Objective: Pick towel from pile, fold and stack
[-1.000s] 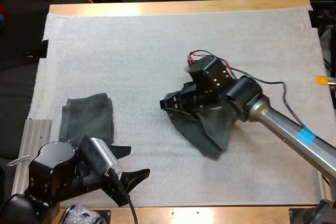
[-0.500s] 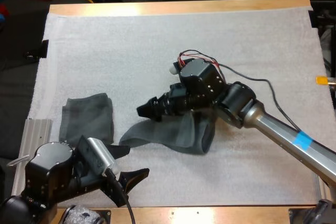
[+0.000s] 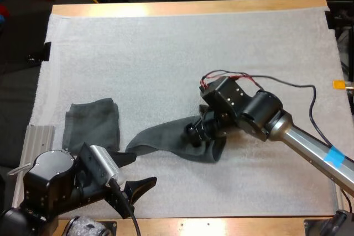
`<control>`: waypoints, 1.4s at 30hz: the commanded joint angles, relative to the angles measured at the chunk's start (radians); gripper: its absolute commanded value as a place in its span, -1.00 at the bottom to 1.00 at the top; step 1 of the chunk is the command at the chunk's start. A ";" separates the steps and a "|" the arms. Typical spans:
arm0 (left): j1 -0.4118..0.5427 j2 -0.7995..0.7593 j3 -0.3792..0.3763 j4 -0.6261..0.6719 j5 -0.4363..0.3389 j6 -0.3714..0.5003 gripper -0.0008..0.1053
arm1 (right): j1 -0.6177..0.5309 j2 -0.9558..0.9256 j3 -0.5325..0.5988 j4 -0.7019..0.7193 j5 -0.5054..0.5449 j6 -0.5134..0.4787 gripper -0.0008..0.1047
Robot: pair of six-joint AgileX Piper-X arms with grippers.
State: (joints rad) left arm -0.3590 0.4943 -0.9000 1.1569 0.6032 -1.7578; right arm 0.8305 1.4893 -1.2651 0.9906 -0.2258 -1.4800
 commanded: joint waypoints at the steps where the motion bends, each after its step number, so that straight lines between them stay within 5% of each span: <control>1: -0.003 -0.003 -0.007 -0.003 0.007 -0.010 0.32 | 0.000 -0.009 0.019 0.005 0.002 0.014 0.50; 11: -0.003 -0.003 -0.005 -0.003 0.007 -0.010 0.32 | 0.000 0.035 0.151 -0.126 -0.049 0.071 0.46; 17: -0.003 -0.003 -0.004 -0.003 0.007 -0.010 0.32 | 0.000 0.098 0.151 -0.200 -0.055 0.125 0.07; 26: -0.003 -0.003 -0.004 -0.003 0.007 -0.010 0.32 | 0.000 0.176 0.151 -0.200 -0.047 0.161 0.07; 33: -0.003 -0.003 -0.004 -0.003 0.007 -0.010 0.32 | 0.000 0.141 0.151 -0.200 0.102 0.170 0.07; 42: -0.003 -0.003 -0.004 -0.003 0.007 -0.010 0.32 | 0.000 0.188 0.157 -0.217 0.087 0.184 0.06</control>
State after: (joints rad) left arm -0.3590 0.4943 -0.9000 1.1569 0.6032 -1.7578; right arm 0.8305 1.6787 -1.1070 0.7764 -0.1365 -1.2999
